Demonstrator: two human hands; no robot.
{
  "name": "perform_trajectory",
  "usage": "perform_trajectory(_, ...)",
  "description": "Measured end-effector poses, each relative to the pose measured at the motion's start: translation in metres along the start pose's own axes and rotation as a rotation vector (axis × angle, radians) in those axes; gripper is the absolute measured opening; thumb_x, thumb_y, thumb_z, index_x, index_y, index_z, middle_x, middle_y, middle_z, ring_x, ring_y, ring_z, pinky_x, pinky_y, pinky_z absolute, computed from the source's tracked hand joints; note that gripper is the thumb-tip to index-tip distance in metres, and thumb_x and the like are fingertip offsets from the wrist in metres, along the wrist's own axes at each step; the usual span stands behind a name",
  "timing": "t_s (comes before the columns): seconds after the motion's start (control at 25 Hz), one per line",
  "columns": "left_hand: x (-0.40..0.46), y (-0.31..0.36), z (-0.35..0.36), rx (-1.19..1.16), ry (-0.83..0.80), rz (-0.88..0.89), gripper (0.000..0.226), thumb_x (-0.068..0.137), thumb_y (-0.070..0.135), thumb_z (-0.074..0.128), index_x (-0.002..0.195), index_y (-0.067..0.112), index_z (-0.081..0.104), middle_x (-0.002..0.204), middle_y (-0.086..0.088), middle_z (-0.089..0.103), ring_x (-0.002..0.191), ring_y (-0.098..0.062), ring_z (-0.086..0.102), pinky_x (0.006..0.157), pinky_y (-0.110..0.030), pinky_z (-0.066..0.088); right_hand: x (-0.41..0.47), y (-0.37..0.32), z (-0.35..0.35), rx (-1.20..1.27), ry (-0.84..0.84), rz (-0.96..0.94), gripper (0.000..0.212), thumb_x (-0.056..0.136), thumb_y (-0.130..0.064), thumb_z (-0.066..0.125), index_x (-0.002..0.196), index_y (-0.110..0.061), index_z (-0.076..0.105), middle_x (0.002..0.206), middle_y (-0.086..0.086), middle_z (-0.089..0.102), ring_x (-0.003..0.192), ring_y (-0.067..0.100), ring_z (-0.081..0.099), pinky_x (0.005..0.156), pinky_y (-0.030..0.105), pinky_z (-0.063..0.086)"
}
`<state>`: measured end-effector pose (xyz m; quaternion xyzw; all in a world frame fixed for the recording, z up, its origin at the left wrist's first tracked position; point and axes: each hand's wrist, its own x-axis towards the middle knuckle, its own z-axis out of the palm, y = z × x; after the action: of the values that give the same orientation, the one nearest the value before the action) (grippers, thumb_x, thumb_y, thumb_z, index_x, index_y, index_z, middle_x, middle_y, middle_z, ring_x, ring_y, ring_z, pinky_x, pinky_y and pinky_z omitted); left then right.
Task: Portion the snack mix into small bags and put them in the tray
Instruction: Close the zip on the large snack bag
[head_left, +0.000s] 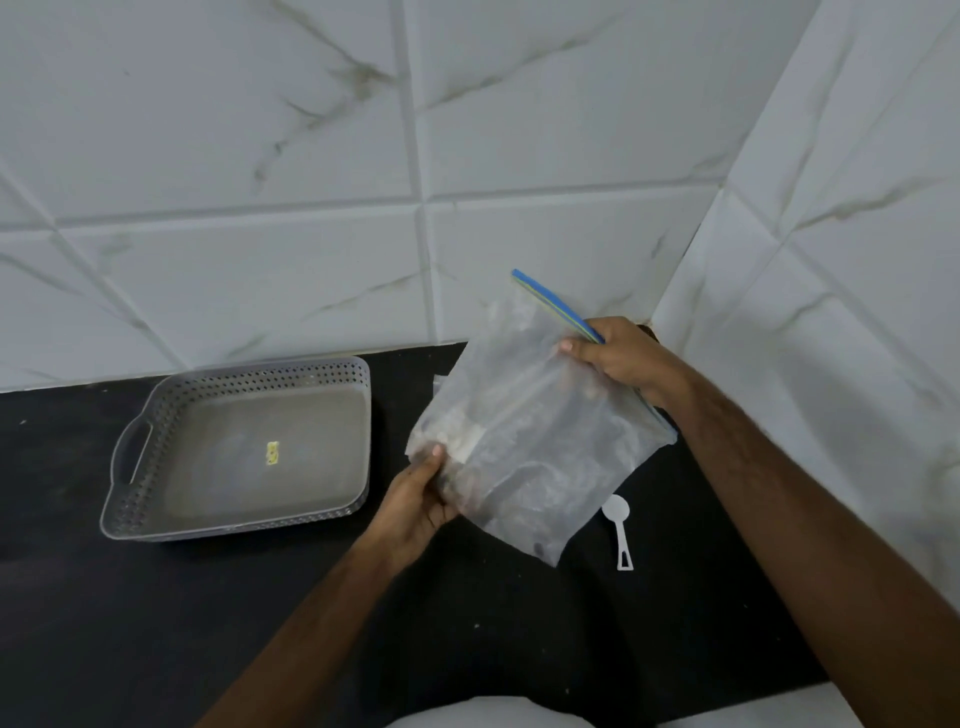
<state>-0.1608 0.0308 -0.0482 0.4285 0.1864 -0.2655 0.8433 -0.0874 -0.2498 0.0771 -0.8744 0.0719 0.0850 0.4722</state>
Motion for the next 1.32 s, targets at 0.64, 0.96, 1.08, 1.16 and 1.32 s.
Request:
perform_trajectory(0.64, 0.008, -0.034, -0.031, 1.703, 0.150, 0.165, 0.116, 0.070, 0.044, 0.089, 0.157, 0.045, 0.012, 0.165, -0.003, -0.027, 0.154, -0.037, -0.001, 0.120, -0.059, 0.020, -0.055, 0.100, 0.066, 0.156, -0.155, 0.384, 0.034, 0.100, -0.027, 0.056, 0.134, -0.022, 0.055, 0.117, -0.001, 0.066, 0.102, 0.015, 0.064, 0.096, 0.040, 0.050)
perform_trajectory(0.96, 0.009, -0.024, 0.019, 1.477, 0.054, 0.624, 0.133, 0.063, 0.066, 0.083, 0.160, 0.029, -0.001, 0.169, 0.010, -0.006, 0.156, -0.014, 0.003, 0.123, -0.048, 0.016, -0.068, 0.029, 0.056, 0.102, -0.278, 0.064, 0.021, 0.102, -0.023, 0.052, 0.113, -0.032, 0.068, 0.107, 0.015, 0.071, 0.085, 0.023, 0.071, 0.080, 0.039, 0.056)
perform_trajectory(1.08, 0.011, 0.035, 0.031, 1.116, 0.006, 0.721, 0.107, 0.066, 0.037, 0.095, 0.151, 0.029, 0.031, 0.158, 0.007, 0.035, 0.146, -0.010, 0.036, 0.121, -0.037, 0.031, -0.069, -0.004, 0.033, 0.018, -0.503, -0.065, 0.027, 0.103, -0.022, 0.054, 0.129, -0.024, 0.063, 0.108, 0.007, 0.073, 0.087, 0.011, 0.068, 0.081, 0.030, 0.054)
perform_trajectory(1.16, 0.009, 0.069, 0.030, 1.026, -0.253, 0.494, 0.060, 0.077, 0.014, 0.087, 0.131, 0.022, 0.060, 0.132, 0.007, 0.066, 0.123, -0.009, 0.062, 0.110, -0.045, 0.048, -0.070, -0.023, 0.020, -0.001, -0.582, -0.123, 0.029, 0.102, -0.021, 0.056, 0.130, -0.019, 0.061, 0.114, 0.010, 0.070, 0.093, 0.014, 0.068, 0.085, 0.031, 0.054)
perform_trajectory(1.32, 0.001, 0.078, 0.025, 0.927, -0.301, 0.523, 0.020, 0.090, 0.013, 0.070, 0.107, 0.007, 0.075, 0.105, -0.004, 0.079, 0.099, -0.019, 0.074, 0.089, -0.043, 0.061, -0.071, -0.040, -0.020, -0.107, -0.577, -0.202, 0.031, 0.090, -0.016, 0.073, 0.119, -0.021, 0.063, 0.105, 0.000, 0.072, 0.091, 0.013, 0.070, 0.080, 0.029, 0.056)
